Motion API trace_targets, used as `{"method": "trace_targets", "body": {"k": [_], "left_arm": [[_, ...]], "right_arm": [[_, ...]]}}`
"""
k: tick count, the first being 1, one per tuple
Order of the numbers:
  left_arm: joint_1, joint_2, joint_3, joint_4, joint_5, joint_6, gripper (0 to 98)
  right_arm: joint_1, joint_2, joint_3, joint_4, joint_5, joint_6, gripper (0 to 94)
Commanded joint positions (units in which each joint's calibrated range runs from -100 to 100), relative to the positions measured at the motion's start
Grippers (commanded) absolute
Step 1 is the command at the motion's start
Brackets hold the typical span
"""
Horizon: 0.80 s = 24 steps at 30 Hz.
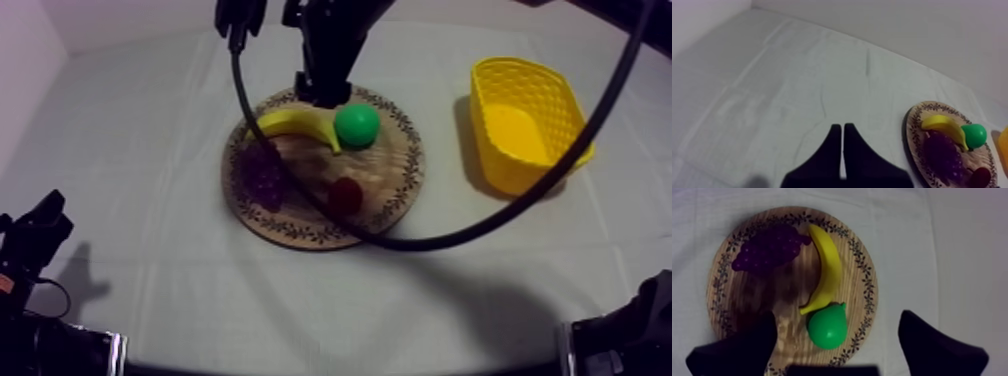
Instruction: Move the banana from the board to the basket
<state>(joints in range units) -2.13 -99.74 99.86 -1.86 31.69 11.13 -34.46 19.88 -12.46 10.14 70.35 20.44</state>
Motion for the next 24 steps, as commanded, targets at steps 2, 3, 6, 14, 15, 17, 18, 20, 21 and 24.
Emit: {"method": "trace_targets", "body": {"k": [2,3,6,14,15,17,18,20,21,24], "left_arm": [[0.0,0.0,0.0,-0.02,0.0,0.0,0.1],[0.0,0.0,0.0,-0.02,0.0,0.0,0.1],[0.0,0.0,0.0,-0.02,0.0,0.0,0.1],[0.0,0.0,0.0,-0.02,0.0,0.0,0.1],[0.0,0.0,0.0,-0.02,0.0,0.0,0.1],[0.0,0.0,0.0,-0.02,0.0,0.0,0.1],[0.0,0.0,0.0,-0.02,0.0,0.0,0.1],[0.0,0.0,0.0,-0.02,0.0,0.0,0.1],[0.0,0.0,0.0,-0.02,0.0,0.0,0.1],[0.0,0.0,0.0,-0.02,0.0,0.0,0.1]], "right_arm": [[0.1,1.8,-1.2,0.2,0.1,-0.1,89.9],[0.2,2.5,-1.7,0.3,0.2,-0.2,89.7],[0.4,5.2,-3.2,0.6,0.2,-0.6,89.3],[1.5,12.7,-7.8,0.7,0.3,-1.1,88.4],[1.6,13.7,-8.4,0.6,0.2,-1.2,88.3],[1.9,15.5,-9.5,0.7,-0.1,-1.3,88.1],[2.0,16.3,-10.0,0.8,-0.2,-1.4,88.1],[2.2,18.0,-11.0,0.8,-0.4,-1.4,87.9],[2.3,18.7,-11.4,0.8,-0.5,-1.5,87.9],[2.5,20.8,-12.7,0.6,-0.7,-1.5,87.5]]}}
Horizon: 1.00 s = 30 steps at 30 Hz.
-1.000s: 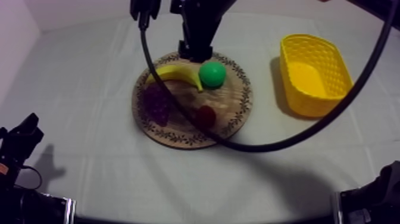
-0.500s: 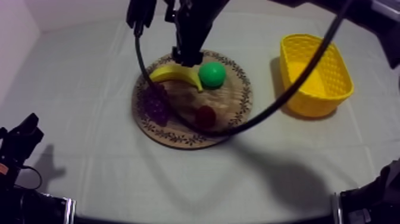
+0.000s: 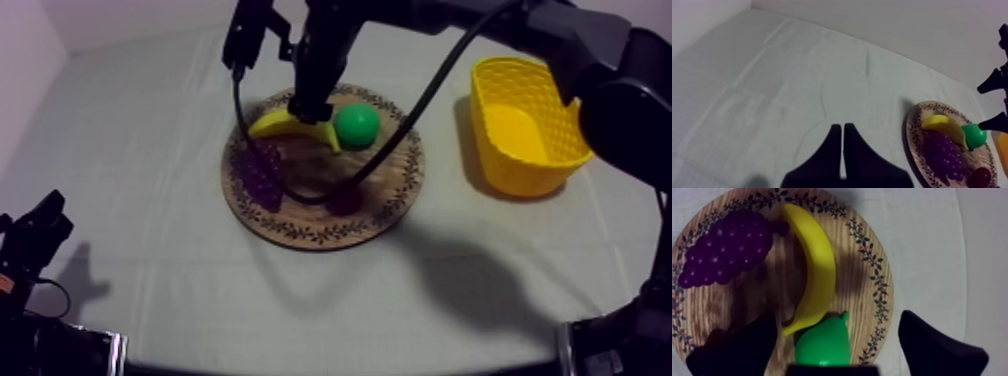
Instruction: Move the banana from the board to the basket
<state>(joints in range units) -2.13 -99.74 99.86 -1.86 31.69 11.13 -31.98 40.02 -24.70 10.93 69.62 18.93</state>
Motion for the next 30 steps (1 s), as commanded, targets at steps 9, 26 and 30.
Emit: {"method": "trace_targets", "body": {"k": [9,26,30], "left_arm": [[0.0,0.0,0.0,-0.02,0.0,0.0,0.1],[0.0,0.0,0.0,-0.02,0.0,0.0,0.1],[0.0,0.0,0.0,-0.02,0.0,0.0,0.1]], "right_arm": [[0.0,4.9,-1.3,-0.9,-1.2,0.1,86.7],[-0.2,11.8,-2.3,-0.2,-3.4,-1.2,83.5],[-0.1,13.0,-3.4,-0.2,-3.4,-1.5,76.7]]}}
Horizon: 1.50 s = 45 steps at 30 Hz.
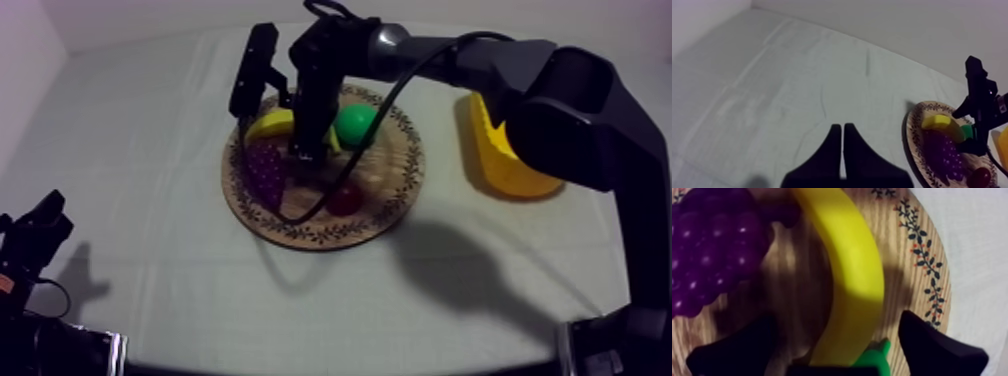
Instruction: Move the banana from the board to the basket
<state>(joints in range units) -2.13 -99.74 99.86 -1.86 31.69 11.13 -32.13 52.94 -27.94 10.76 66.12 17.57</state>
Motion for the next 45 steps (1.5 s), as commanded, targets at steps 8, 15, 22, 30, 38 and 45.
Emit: {"method": "trace_targets", "body": {"k": [8,15,22,30,38,45], "left_arm": [[0.0,0.0,0.0,-0.02,0.0,0.0,0.1],[0.0,0.0,0.0,-0.02,0.0,0.0,0.1],[0.0,0.0,0.0,-0.02,0.0,0.0,0.1],[0.0,0.0,0.0,-0.02,0.0,0.0,0.1],[0.0,0.0,0.0,-0.02,0.0,0.0,0.1],[0.0,0.0,0.0,-0.02,0.0,0.0,0.1]], "right_arm": [[0.0,1.3,-2.7,-0.7,0.1,-0.6,60.9],[-0.3,2.5,-5.3,-2.7,1.0,0.1,38.2],[-0.3,3.7,-5.5,-3.3,0.8,0.5,28.5],[0.3,4.1,-5.3,-4.0,0.2,0.3,22.0],[1.4,0.6,-6.0,-3.6,0.8,-0.8,21.8],[3.2,-6.7,-6.9,-3.2,3.2,-1.5,22.4]]}}
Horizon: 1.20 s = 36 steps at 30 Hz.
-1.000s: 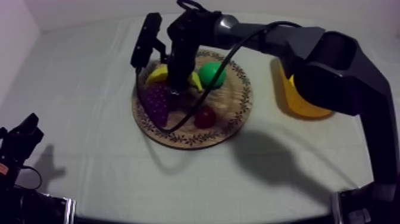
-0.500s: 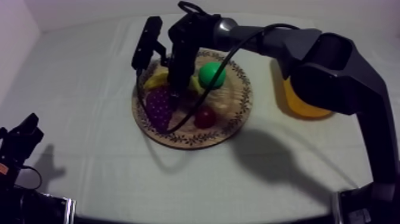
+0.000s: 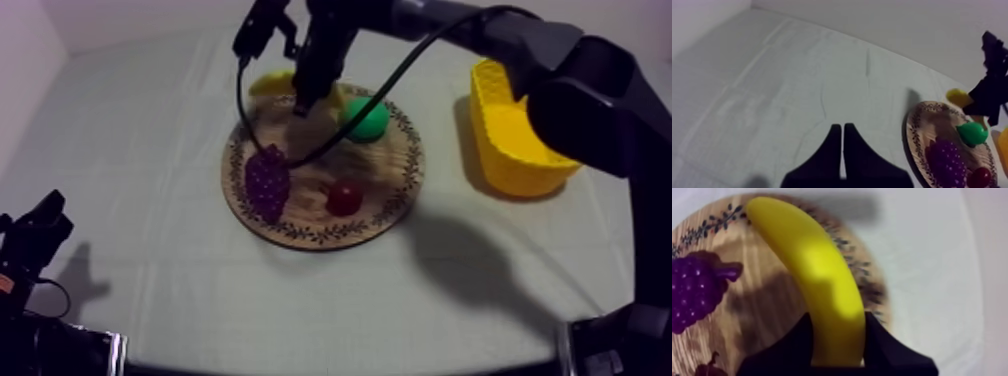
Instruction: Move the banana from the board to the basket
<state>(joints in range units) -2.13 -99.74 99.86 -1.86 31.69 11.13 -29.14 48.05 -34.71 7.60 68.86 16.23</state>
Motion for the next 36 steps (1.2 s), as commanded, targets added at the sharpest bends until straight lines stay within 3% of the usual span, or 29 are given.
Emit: {"method": "trace_targets", "body": {"k": [1,13,18,27,36], "left_arm": [[0.0,0.0,0.0,-0.02,0.0,0.0,0.1],[0.0,0.0,0.0,-0.02,0.0,0.0,0.1],[0.0,0.0,0.0,-0.02,0.0,0.0,0.1],[0.0,0.0,0.0,-0.02,0.0,0.0,0.1],[0.0,0.0,0.0,-0.02,0.0,0.0,0.1]], "right_arm": [[0.4,-3.1,-0.2,0.0,0.9,-0.3,22.6],[6.5,-25.3,12.1,-0.2,1.7,-3.1,23.7],[12.8,-35.4,19.9,0.2,0.9,-5.7,23.9],[24.7,-43.0,32.7,0.5,0.5,-6.4,23.3],[25.6,-47.1,53.1,2.9,-5.9,-9.7,22.8]]}}
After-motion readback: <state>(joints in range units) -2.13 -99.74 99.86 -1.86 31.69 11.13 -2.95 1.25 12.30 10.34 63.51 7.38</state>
